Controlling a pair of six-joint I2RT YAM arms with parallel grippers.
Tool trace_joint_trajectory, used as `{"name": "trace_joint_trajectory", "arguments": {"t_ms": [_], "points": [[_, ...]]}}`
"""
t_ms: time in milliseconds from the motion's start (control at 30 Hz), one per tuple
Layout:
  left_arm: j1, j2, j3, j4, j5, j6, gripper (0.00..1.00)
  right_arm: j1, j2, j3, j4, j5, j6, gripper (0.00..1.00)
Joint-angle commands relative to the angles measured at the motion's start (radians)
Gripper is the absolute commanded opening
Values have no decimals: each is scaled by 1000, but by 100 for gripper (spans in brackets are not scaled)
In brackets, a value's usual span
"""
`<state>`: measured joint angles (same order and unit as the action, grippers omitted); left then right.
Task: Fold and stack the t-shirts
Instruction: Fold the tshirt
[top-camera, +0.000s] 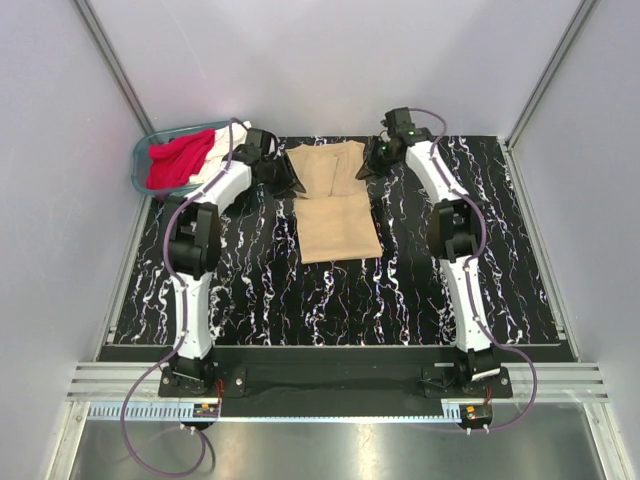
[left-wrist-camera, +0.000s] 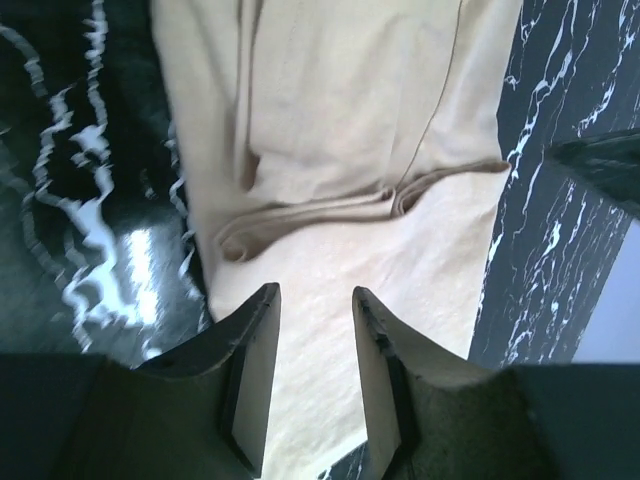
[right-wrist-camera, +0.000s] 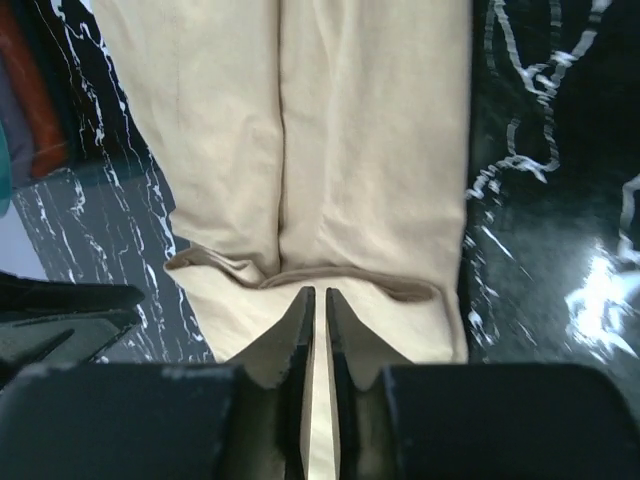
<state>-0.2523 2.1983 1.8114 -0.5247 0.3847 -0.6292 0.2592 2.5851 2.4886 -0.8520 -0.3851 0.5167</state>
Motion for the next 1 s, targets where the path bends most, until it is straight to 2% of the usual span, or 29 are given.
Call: {"name": "trace_joint_trajectory", "arguments": {"t_ms": [0,67,200,233,433,567,700,833,967], "points": [[-24,-164,-50,-29,-21,52,40,2,-100,-32,-104,-52,-3,18],[-39,-239,-136,-28,25,48,40,14,-209,-202,-75,-107,-33,29],[-99,-319,-302,58,115,22,39,14,-379,-517,25,-228,-58,34],[-114,-325,-335,80,134,14,38,14,-440,-640,56,-265,-60,34],[-154,-238,-451,163,203,12,34,-14,-540,-1004,292,-357,-9,20],[-153,-192,-543,163,177,66,33,-47,-533,-1151,402,-370,-9,17],[-156,-233,-659,163,152,115,32,-78,-556,-1298,422,-360,-23,17],[-157,-404,-762,118,140,180,33,-78,-699,-1410,430,-402,8,17],[-145,-537,-752,75,155,191,38,-78,-824,-1419,427,-414,54,18]]}}
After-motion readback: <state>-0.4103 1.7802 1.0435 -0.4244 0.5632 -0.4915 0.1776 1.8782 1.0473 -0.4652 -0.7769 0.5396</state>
